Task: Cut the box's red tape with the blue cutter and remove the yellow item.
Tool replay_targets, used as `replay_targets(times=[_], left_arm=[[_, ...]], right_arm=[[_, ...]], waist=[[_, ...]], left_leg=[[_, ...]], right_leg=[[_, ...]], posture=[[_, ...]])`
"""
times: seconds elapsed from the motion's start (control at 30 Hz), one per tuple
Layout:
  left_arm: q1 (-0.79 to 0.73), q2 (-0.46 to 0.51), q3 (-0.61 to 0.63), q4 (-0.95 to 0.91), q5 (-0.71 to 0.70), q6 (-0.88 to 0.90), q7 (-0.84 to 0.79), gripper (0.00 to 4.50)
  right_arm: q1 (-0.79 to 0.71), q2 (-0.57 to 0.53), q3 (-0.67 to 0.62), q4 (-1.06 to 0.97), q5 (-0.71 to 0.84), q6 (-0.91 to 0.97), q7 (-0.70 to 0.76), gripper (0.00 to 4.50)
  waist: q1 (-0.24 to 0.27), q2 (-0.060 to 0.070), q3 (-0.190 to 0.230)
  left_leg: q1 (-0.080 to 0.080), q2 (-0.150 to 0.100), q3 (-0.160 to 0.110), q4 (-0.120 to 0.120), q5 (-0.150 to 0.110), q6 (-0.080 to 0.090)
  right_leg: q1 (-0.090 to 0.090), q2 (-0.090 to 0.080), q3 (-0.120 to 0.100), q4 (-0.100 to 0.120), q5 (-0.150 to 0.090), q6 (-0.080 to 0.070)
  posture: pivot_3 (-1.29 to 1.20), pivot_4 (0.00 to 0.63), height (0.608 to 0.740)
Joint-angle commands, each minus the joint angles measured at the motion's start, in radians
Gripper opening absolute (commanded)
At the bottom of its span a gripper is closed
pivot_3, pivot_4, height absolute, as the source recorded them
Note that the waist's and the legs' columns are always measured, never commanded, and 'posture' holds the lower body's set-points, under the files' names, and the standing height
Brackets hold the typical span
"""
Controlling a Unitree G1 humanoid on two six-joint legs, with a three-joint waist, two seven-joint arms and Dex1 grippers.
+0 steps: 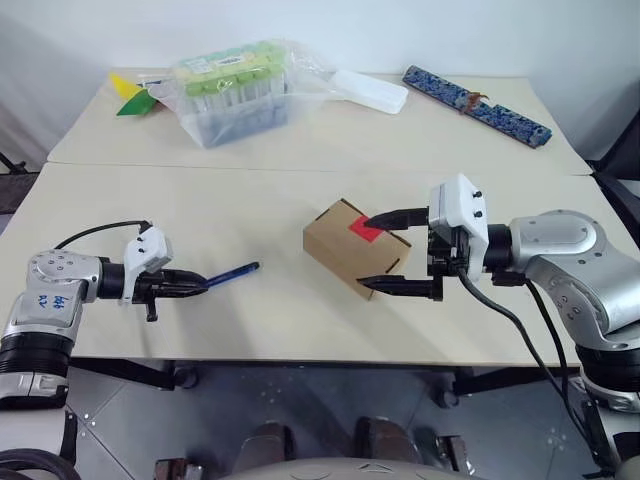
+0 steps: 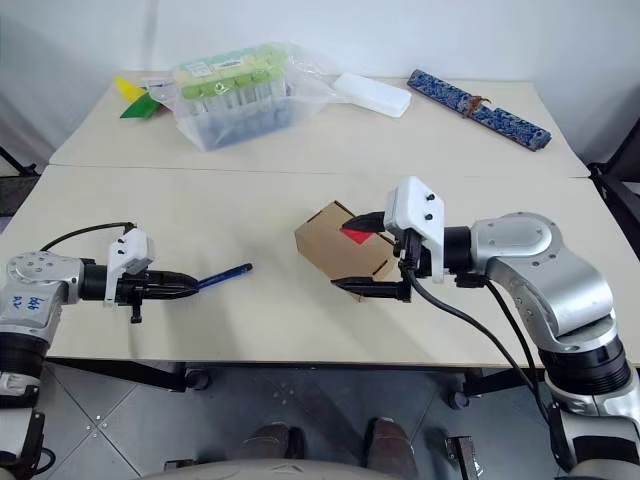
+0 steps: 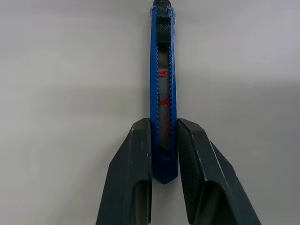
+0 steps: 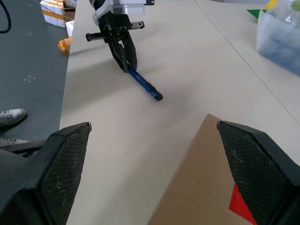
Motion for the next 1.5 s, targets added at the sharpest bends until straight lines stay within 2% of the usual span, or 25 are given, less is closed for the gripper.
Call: replay_targets(times=[0.03,0.2,0.27,0.33,0.43,0.6,0.67,1.0,1.5], left_arm=[[0.047,0.019,0.013,-0.113,-0.027,-0.045,-0.038,0.44],[0.102,0.0,0.014,-0.255,-0.047,-0.114,-0.043,0.44],[0.11,-0.011,-0.001,-0.287,-0.037,-0.139,-0.035,0.44],[0.112,-0.026,-0.031,-0.329,-0.026,-0.149,-0.034,0.44],[0.114,-0.046,-0.089,-0.378,0.0,-0.164,-0.036,0.44],[0.128,-0.022,-0.144,-0.433,0.014,-0.081,-0.048,0.44],[0.129,-0.013,-0.155,-0.449,0.02,-0.057,-0.046,0.44],[0.172,0.013,-0.162,-0.501,0.03,-0.015,-0.042,0.44],[0.204,0.014,-0.161,-0.554,0.024,0.042,-0.025,0.44]], right_arm=[[0.004,-0.02,-0.029,-0.081,0.034,0.038,-0.029,4.5],[0.016,-0.056,0.01,-0.17,0.05,0.166,-0.085,4.5],[0.012,-0.066,0.055,-0.204,0.037,0.212,-0.109,4.12],[0.012,-0.097,0.145,-0.238,-0.016,0.221,-0.103,3.5],[-0.007,-0.071,0.291,-0.241,-0.12,0.185,-0.136,2.52],[-0.055,-0.011,0.45,-0.193,-0.284,0.059,-0.137,0.73],[-0.062,0.004,0.473,-0.18,-0.318,0.033,-0.133,0.02],[-0.049,0.099,0.616,-0.101,-0.493,-0.087,-0.12,0.0],[-0.024,0.178,0.673,-0.001,-0.632,-0.213,-0.057,0.0]], waist=[[0.0,0.0,0.0],[0.001,0.0,0.0],[0.001,0.0,0.0],[0.0,0.0,0.0],[0.0,0.0,0.0],[-0.006,0.0,0.0],[-0.003,0.0,0.0],[-0.003,0.0,0.0],[-0.002,0.0,0.0]], left_leg=[[0.0,0.0,0.0,0.0,0.0,0.0],[-0.001,0.0,-0.002,0.0,0.0,0.0],[0.0,0.0,-0.005,0.0,0.0,0.0],[0.0,0.0,-0.008,0.0,0.0,0.0],[0.0,0.0,-0.008,0.0,-0.001,0.001],[-0.001,0.0,-0.007,0.0,0.0,0.001],[-0.001,0.0,-0.007,0.0,0.0,0.001],[-0.001,0.0,-0.007,0.0,0.0,0.001],[0.0,0.0,-0.007,0.0,-0.001,0.001]], right_leg=[[0.0,0.0,0.0,0.0,0.0,0.0],[0.0,0.0,0.0,-0.001,0.0,0.0],[0.0,0.0,0.0,-0.001,0.0,0.0],[0.0,0.0,0.001,-0.001,0.0,0.0],[0.0,0.0,0.001,-0.001,0.0,0.0],[-0.001,0.0,0.002,-0.001,0.0,0.0],[-0.002,0.001,0.002,-0.001,0.0,0.0],[-0.002,0.0,0.002,-0.001,0.0,0.0],[-0.001,0.0,0.002,-0.001,0.0,0.0]], posture=[[0.0,0.15,0.74],[0.0,0.15,0.74],[0.0,0.15,0.74],[0.0,0.15,0.74],[0.0,0.15,0.74],[0.0,0.15,0.74],[0.0,0.15,0.74],[0.0,0.15,0.74],[0.0,0.15,0.74]])
